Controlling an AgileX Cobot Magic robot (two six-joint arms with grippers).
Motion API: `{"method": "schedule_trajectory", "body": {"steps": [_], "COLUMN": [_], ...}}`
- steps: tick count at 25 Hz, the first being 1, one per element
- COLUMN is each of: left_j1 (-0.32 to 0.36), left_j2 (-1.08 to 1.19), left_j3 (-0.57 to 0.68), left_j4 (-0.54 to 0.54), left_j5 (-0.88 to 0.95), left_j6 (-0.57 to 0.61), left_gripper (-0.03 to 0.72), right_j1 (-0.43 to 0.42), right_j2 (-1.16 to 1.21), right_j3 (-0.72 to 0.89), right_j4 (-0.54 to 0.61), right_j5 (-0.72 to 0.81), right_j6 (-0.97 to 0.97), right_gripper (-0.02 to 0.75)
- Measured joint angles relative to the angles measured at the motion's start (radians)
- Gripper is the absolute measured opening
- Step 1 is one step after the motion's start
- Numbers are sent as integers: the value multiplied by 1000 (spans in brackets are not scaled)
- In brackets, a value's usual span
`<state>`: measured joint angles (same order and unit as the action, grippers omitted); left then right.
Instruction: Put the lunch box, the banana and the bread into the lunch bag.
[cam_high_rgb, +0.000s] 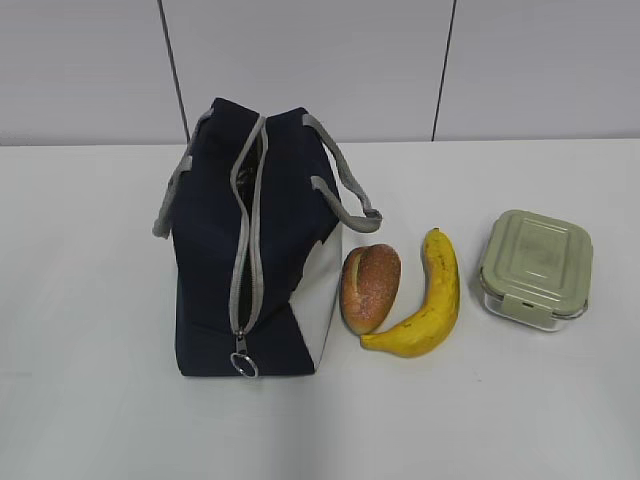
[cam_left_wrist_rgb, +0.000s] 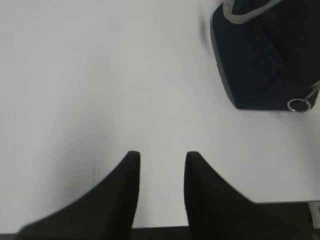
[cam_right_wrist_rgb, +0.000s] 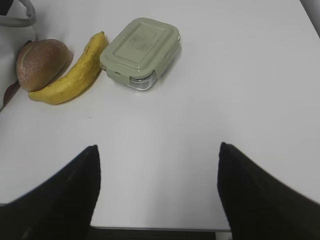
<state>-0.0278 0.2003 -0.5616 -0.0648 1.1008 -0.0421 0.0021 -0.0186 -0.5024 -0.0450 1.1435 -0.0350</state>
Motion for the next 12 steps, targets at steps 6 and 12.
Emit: {"method": "schedule_trajectory", "body": {"steps": [6, 12], "left_j1": [0, -12], "left_j2": [266, 518], "left_j3": [-166, -350], "left_j4": [-106, -243], "left_j5": [-10, -25], "left_j6": [0, 51], "left_gripper": [236, 239], "right_j1": [0, 0], "right_j2": [0, 0], "right_j3": [0, 0], "right_j4": [0, 0], "right_j5": [0, 0], "right_j6": [0, 0], "right_gripper": [542, 542]}}
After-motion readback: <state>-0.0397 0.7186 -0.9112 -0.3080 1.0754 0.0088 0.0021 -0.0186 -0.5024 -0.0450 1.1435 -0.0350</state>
